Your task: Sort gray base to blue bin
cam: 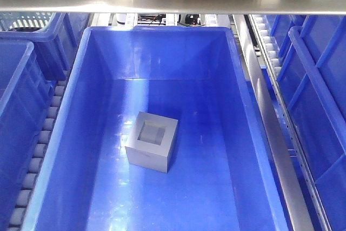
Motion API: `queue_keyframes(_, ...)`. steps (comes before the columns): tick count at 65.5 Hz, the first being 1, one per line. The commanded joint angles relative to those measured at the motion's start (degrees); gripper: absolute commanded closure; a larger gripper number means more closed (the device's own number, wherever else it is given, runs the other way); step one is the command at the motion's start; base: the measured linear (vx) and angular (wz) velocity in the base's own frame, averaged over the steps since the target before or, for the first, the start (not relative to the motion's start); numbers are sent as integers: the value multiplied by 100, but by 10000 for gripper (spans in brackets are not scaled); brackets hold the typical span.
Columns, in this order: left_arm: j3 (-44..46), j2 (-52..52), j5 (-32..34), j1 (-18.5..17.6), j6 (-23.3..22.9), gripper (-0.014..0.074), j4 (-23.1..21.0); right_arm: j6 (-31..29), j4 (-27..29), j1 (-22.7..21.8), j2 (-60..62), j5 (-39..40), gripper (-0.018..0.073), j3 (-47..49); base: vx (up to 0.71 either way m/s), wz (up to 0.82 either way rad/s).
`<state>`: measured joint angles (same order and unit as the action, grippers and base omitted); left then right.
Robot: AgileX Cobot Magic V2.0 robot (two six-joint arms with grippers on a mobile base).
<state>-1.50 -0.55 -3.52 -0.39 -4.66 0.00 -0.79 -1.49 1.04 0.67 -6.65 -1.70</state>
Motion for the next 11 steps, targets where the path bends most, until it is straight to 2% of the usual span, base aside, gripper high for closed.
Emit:
queue_keyframes(1, -175, -94, 445, -43, -51, 602, 0, -33, -42, -26, 66, 444, 568, -85, 0, 0)
queue_keyframes(11, -175, -94, 445, -43, -51, 602, 0, -33, -42, -26, 66, 444, 568, -85, 0, 0)
